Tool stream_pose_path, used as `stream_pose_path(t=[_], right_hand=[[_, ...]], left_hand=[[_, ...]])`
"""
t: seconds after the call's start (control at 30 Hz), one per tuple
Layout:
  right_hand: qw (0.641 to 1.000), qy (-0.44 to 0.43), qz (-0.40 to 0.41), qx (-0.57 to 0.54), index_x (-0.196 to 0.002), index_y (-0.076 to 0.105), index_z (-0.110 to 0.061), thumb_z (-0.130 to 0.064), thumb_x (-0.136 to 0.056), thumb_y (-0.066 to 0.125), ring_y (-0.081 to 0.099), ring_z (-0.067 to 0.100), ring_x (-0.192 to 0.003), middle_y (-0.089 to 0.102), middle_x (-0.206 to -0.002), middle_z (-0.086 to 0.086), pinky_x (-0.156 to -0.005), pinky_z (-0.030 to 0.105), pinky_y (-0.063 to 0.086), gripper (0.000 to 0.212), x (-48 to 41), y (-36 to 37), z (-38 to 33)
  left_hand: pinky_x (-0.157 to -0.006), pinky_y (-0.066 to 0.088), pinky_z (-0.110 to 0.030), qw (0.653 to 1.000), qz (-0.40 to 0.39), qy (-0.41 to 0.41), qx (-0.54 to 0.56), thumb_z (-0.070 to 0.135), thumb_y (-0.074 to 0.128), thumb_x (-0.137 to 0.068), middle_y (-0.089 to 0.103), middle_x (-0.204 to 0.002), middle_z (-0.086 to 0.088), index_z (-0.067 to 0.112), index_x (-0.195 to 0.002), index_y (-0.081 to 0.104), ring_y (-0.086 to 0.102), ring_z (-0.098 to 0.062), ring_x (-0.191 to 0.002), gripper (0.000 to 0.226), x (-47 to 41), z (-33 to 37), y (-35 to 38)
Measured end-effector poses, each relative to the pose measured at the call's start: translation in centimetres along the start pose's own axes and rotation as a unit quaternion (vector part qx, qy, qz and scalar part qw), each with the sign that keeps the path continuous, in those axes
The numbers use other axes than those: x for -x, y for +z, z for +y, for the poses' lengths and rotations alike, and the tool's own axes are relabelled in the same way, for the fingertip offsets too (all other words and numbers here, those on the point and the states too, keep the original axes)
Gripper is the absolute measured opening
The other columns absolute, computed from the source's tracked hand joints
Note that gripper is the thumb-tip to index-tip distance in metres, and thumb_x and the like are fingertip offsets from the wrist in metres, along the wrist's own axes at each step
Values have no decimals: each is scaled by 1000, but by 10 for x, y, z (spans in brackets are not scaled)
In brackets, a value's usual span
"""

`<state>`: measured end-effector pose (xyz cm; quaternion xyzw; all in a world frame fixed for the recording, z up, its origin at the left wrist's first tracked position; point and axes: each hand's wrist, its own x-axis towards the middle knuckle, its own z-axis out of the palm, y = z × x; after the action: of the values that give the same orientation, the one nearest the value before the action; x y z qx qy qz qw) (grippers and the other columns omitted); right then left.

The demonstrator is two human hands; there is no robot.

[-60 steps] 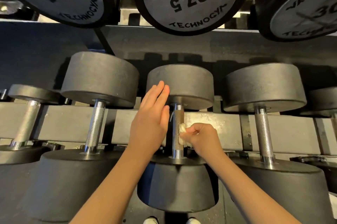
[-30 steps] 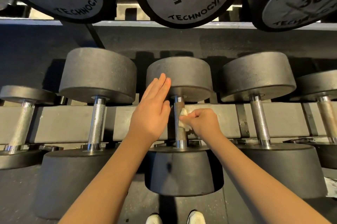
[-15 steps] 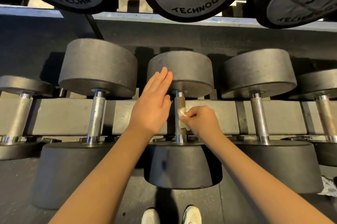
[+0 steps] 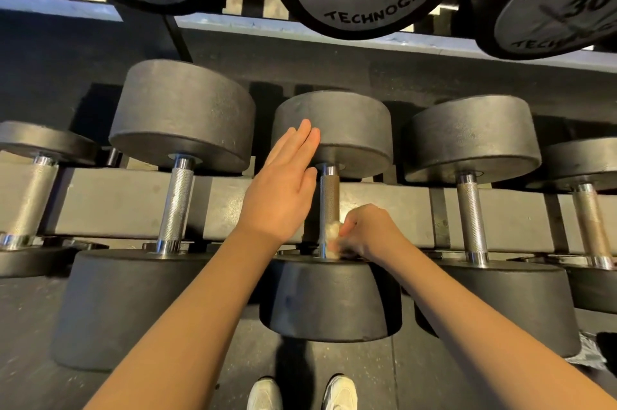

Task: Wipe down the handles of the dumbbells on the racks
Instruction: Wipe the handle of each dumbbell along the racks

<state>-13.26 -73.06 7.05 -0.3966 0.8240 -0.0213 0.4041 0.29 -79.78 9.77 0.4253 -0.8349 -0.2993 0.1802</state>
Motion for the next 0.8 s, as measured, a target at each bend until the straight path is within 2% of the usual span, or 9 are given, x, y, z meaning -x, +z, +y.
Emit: stream_pose_path(t=[0.1, 0.2, 0.33, 0.5, 0.57, 0.63, 0.73, 0.8], right_hand=[[1000, 11, 9, 25, -85, 70, -7, -20, -71, 80, 65, 21, -87, 67, -86, 8, -76, 29, 53, 22, 2, -2, -5], [990, -14, 106, -97, -74, 66, -10, -19, -72, 80, 62, 17, -75, 63, -75, 3, -66, 26, 50, 17, 2, 1, -8], [948, -77, 224, -212, -69, 66, -7, -17, -76, 78, 54, 9, -60, 61, -66, 1, -58, 21, 43, 17, -13, -6, -17], [926, -84, 268, -251, -67, 67, -7, -20, -79, 75, 57, 14, -61, 63, -65, 3, -59, 23, 43, 20, -21, -1, -22], [932, -80, 245, -256, -66, 67, -6, -20, -79, 76, 57, 14, -62, 62, -64, 4, -61, 24, 45, 20, -16, 3, -16], [953, -55, 189, -232, -68, 66, -7, -20, -77, 78, 57, 14, -63, 61, -65, 3, -62, 26, 45, 20, -11, 4, -8], [996, 12, 50, -74, -78, 66, -11, -27, -75, 79, 51, 10, -61, 56, -66, -2, -51, 21, 37, 20, -4, 3, 0], [999, 30, -30, 5, -84, 67, -9, -30, -75, 79, 48, 10, -59, 54, -67, -1, -47, 19, 32, 26, -3, 1, 1]], left_hand=[[-109, 4, -17, 1000, 0, -5, -8, 24, 35, -103, 4, -159, 16, 31, -151, 11, -1, -1, -145, 54, 0, 1, 1], [-109, 4, -17, 1000, -2, -7, -19, 24, 35, -102, 3, -159, 16, 31, -151, 10, -2, -1, -145, 55, -1, 1, 1], [-108, 3, -14, 1000, 2, -5, -19, 21, 36, -102, 4, -159, 16, 29, -151, 12, -3, 3, -142, 55, -1, 1, 1], [-108, 3, -14, 1000, -2, -10, -18, 22, 36, -103, 6, -159, 15, 28, -151, 14, 1, -2, -145, 54, -2, 2, -1], [-109, 4, -15, 1000, 0, -16, -9, 22, 36, -103, 7, -159, 14, 27, -151, 15, 2, -3, -145, 53, -2, 3, -1], [-109, 4, -15, 1000, 4, -15, 1, 20, 37, -102, 8, -159, 13, 26, -151, 17, 2, -3, -145, 52, -1, 4, 0], [-110, 3, -15, 1000, 8, -17, 7, 19, 37, -102, 9, -159, 13, 25, -151, 18, 3, -3, -145, 52, 0, 6, 0], [-110, 3, -15, 1000, 9, -20, 6, 19, 37, -102, 9, -159, 13, 26, -151, 17, 3, -3, -145, 52, 0, 7, 0]])
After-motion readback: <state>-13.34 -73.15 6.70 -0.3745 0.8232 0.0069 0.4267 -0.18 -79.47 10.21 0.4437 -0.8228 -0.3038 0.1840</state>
